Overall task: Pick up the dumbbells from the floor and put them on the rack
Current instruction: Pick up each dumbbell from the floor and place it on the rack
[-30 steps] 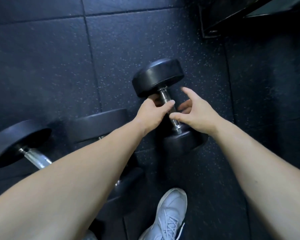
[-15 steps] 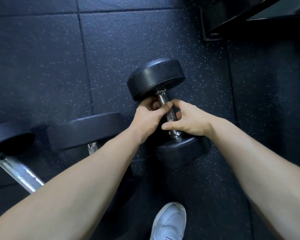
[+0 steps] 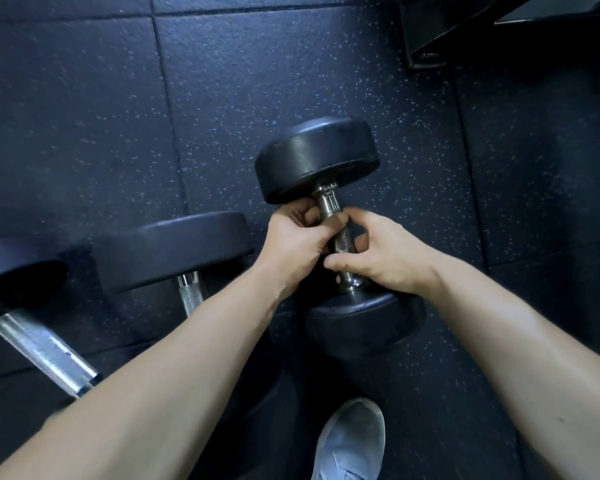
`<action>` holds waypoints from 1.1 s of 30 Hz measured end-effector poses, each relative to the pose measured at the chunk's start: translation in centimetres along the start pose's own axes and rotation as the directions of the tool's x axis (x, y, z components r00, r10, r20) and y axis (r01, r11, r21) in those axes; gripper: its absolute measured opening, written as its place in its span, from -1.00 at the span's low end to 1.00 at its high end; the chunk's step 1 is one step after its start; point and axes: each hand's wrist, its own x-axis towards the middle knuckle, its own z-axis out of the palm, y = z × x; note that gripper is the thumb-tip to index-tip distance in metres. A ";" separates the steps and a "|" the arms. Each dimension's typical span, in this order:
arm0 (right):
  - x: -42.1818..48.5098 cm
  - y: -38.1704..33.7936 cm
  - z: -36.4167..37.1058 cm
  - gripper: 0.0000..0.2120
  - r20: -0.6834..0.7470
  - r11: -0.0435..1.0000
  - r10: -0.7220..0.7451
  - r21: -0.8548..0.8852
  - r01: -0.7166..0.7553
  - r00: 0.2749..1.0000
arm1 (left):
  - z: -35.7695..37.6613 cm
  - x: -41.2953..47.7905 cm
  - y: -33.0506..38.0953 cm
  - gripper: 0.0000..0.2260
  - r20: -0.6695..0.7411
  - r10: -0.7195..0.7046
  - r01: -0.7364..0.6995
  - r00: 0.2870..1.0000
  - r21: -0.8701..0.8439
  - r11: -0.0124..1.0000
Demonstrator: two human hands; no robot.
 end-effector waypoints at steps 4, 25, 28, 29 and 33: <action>-4.2 -1.0 1.8 -0.64 -0.063 0.994 0.046 0.104 -0.039 0.997 | -0.4 -3.6 1.4 -0.75 0.074 -0.017 0.009 0.997 0.100 0.995; -50.2 -23.5 -4.5 -0.55 -0.418 0.784 0.236 0.615 0.082 0.877 | 18.1 -43.0 31.8 -0.92 0.450 -0.173 -0.183 0.876 0.643 0.743; -57.5 -24.8 -5.4 -0.54 -0.486 0.746 0.261 0.650 0.145 0.834 | 22.0 -49.0 33.7 -0.91 0.503 -0.201 -0.236 0.840 0.674 0.700; -59.8 -25.0 -5.4 -0.55 -0.509 0.734 0.281 0.660 0.159 0.814 | 23.3 -50.8 33.9 -0.89 0.525 -0.216 -0.260 0.823 0.686 0.679; -69.1 -25.1 -4.5 -0.59 -0.581 0.704 0.358 0.682 0.197 0.731 | 27.9 -57.8 33.2 -0.88 0.602 -0.266 -0.344 0.753 0.705 0.621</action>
